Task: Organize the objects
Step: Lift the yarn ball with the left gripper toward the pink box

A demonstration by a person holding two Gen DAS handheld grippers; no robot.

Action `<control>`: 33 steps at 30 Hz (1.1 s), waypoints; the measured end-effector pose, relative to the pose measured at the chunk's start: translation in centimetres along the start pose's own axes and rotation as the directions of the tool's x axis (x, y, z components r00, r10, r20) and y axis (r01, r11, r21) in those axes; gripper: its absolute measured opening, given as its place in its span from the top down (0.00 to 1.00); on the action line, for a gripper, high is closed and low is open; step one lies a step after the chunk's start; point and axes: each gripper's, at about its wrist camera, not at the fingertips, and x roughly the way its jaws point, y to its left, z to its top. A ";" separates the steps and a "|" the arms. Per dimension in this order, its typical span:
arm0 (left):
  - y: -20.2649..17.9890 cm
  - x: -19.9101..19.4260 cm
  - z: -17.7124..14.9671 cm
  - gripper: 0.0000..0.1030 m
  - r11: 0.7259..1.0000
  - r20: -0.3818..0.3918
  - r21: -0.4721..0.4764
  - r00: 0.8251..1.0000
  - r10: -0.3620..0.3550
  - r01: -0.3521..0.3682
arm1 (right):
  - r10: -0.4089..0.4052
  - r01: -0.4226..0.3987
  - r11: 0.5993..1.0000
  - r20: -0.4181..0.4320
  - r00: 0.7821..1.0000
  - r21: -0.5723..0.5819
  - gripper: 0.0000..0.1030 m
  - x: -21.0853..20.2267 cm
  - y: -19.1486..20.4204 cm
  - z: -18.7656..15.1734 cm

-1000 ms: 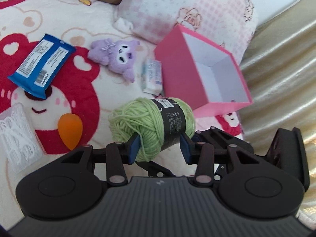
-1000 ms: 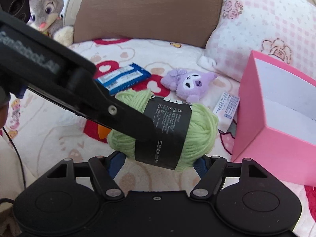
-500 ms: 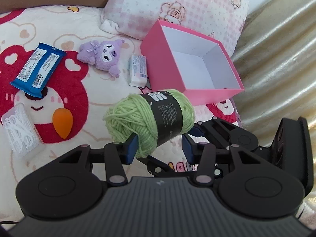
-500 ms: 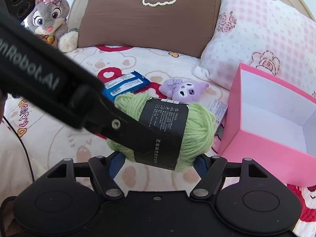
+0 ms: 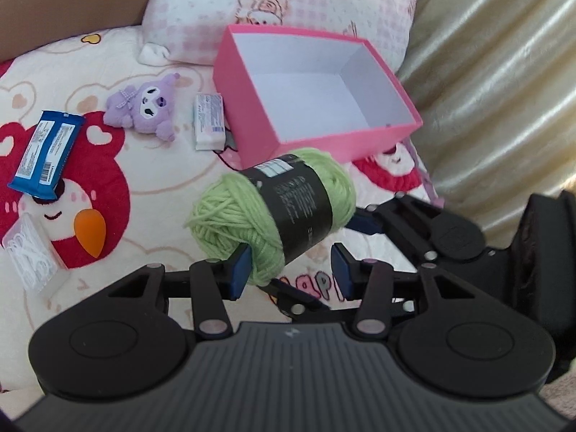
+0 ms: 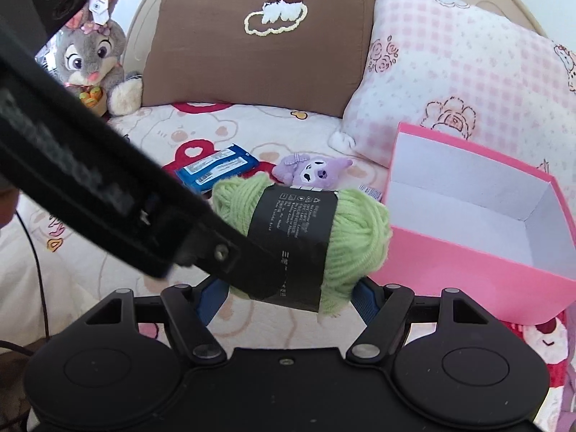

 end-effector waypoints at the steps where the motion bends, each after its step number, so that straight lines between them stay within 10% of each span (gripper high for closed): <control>1: -0.3 0.1 0.1 0.56 1.000 -0.008 0.003 1.000 0.000 0.000 | -0.001 0.001 1.000 -0.001 1.000 -0.008 0.26 -0.5 -0.1 0.0; 15: -3.8 0.8 1.8 0.56 0.999 0.024 0.046 1.000 0.001 -0.002 | -0.037 0.040 0.999 0.074 0.997 -0.036 0.27 -4.2 -2.8 1.2; 33: 2.8 11.6 0.4 0.57 0.995 -0.163 -0.089 0.986 0.035 -0.050 | 0.108 -0.086 0.983 -0.134 0.985 0.161 0.22 5.0 -6.3 -3.9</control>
